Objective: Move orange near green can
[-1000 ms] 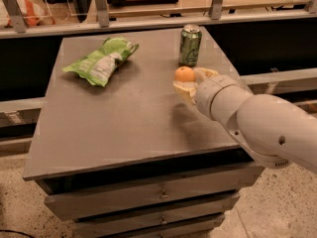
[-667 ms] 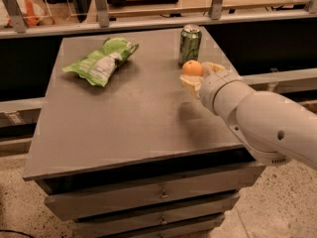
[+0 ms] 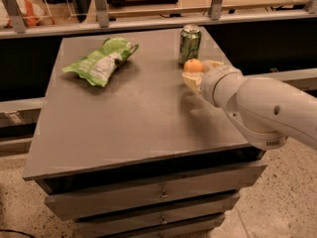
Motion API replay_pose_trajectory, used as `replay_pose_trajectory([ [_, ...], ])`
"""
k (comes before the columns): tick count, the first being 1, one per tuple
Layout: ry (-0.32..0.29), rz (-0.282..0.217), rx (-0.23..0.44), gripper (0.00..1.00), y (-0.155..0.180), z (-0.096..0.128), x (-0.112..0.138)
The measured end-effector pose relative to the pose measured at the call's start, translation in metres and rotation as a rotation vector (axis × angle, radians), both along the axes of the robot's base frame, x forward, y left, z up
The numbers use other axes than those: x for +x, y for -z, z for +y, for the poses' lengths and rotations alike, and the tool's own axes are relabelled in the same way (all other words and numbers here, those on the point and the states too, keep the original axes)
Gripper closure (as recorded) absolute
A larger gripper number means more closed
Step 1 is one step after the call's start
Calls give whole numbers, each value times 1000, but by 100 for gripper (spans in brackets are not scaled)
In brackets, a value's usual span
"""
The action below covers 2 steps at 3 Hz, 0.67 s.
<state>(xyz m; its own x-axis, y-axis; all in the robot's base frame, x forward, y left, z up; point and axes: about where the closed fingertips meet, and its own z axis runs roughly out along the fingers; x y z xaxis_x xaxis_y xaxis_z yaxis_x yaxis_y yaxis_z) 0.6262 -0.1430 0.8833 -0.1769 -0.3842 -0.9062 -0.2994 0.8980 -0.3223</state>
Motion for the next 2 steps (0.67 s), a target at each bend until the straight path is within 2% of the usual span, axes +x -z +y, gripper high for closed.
replay_pose_trajectory([
  [2,-23,49,2,100,19,1,26],
])
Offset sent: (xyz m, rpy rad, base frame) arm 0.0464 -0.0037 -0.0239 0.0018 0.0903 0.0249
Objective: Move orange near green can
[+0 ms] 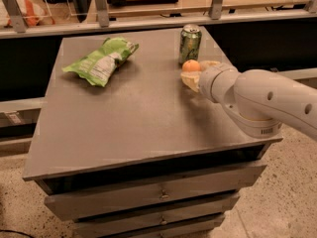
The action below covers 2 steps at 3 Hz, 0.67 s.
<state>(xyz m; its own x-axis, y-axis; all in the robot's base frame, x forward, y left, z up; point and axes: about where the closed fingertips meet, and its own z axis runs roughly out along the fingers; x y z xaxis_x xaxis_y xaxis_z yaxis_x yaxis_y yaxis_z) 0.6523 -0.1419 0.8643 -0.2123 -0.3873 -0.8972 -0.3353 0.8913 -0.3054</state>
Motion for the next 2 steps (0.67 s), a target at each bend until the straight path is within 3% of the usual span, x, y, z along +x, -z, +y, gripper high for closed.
replay_pose_trajectory([
  [1,10,13,-2,83,5,-2,3],
  [2,22,28,4,59,7,-4,2],
])
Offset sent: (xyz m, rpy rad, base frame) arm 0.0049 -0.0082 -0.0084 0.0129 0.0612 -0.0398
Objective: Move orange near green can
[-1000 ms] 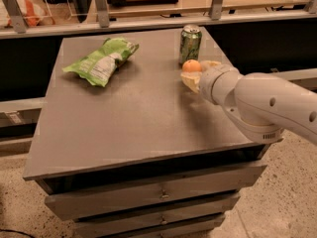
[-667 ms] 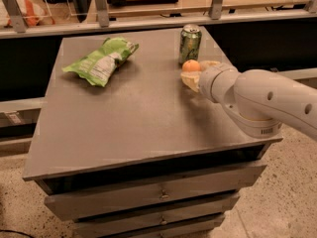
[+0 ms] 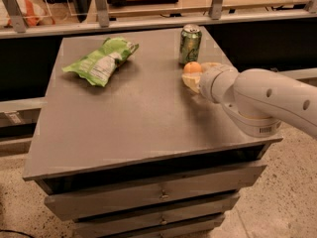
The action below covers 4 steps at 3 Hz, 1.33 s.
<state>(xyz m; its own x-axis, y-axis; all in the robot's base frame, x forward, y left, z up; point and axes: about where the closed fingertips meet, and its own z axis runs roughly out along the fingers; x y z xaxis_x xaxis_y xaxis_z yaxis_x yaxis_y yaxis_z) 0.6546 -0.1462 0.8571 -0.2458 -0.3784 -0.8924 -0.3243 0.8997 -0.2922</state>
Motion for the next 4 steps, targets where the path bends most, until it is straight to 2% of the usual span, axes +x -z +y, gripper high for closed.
replay_pose_trajectory([
  [2,-6,2,1,13,-3,3,1],
  [3,-8,-2,0,0,-6,4,0],
  [4,-8,-2,0,0,-6,4,0],
])
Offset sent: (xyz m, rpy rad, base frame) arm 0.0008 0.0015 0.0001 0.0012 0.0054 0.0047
